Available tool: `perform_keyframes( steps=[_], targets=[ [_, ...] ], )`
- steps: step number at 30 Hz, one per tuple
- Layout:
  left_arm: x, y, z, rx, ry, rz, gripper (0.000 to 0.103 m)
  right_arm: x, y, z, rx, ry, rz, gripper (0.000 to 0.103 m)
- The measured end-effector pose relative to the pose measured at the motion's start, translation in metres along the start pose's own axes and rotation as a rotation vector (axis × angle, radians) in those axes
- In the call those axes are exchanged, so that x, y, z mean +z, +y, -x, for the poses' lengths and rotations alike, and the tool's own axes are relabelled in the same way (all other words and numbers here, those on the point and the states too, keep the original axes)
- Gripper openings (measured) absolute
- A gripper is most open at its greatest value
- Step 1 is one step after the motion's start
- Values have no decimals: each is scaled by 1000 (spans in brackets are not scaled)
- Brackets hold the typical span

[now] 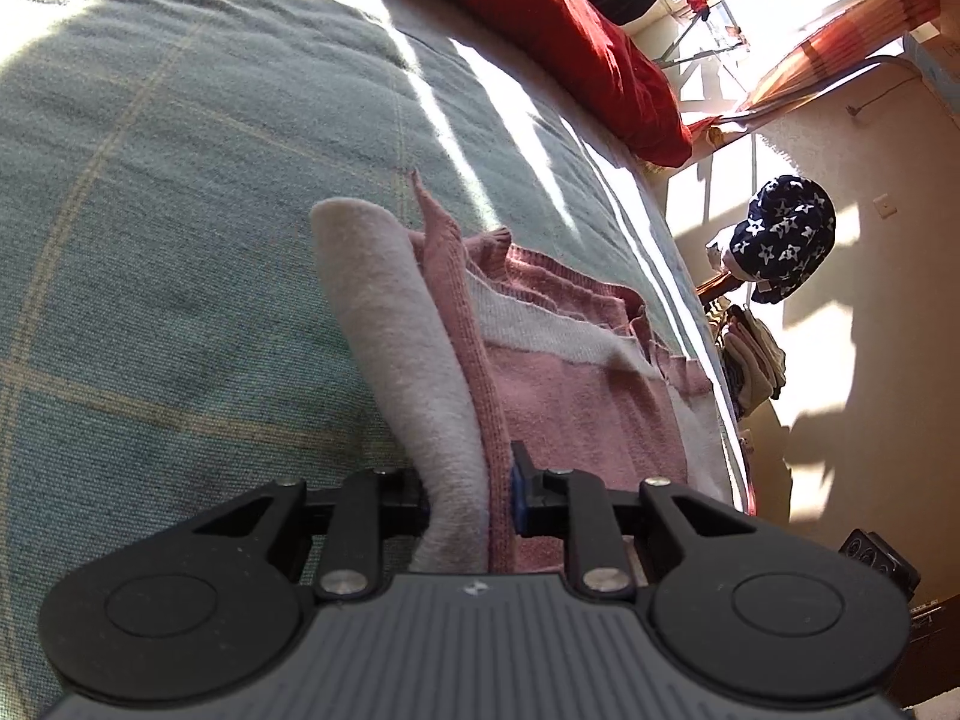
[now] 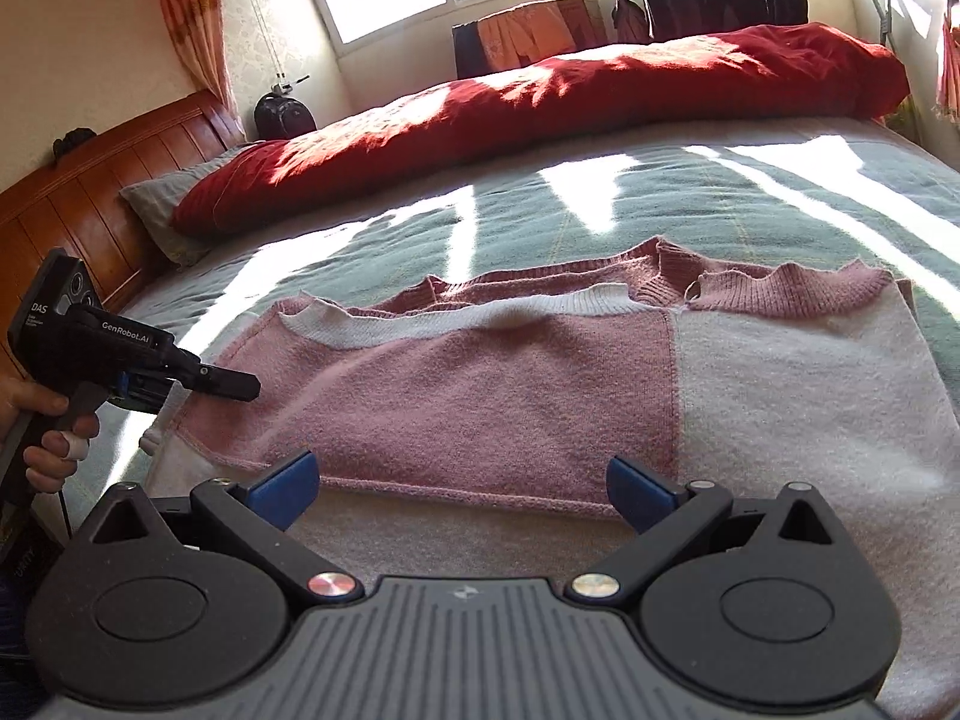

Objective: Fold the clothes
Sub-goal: 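Lift the gripped sweater end with the left tool and fold it over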

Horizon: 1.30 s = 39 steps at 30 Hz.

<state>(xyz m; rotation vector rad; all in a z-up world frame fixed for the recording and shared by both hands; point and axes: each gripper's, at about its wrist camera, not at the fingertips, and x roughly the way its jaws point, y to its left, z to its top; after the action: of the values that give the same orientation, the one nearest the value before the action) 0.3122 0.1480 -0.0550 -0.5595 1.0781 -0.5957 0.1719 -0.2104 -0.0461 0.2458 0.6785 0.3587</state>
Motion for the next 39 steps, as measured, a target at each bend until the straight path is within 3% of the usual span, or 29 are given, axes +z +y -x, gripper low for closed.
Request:
perform_keyframes(
  steps=[14, 23, 32, 39],
  targets=[
    [9, -65, 11, 79, -22, -86, 20, -2, -9, 19, 53, -55, -29, 103],
    [9, -88, 17, 54, -38, -109, 19, -2, 48, 23, 193, -91, 145, 103],
    [14, -131, 0, 23, -16, -147, 19, -17, 16, 48, 125, -86, 106, 103],
    [24, -175, -22, 53, 15, -173, 19, -17, -12, 63, 89, -44, 129, 103]
  ],
)
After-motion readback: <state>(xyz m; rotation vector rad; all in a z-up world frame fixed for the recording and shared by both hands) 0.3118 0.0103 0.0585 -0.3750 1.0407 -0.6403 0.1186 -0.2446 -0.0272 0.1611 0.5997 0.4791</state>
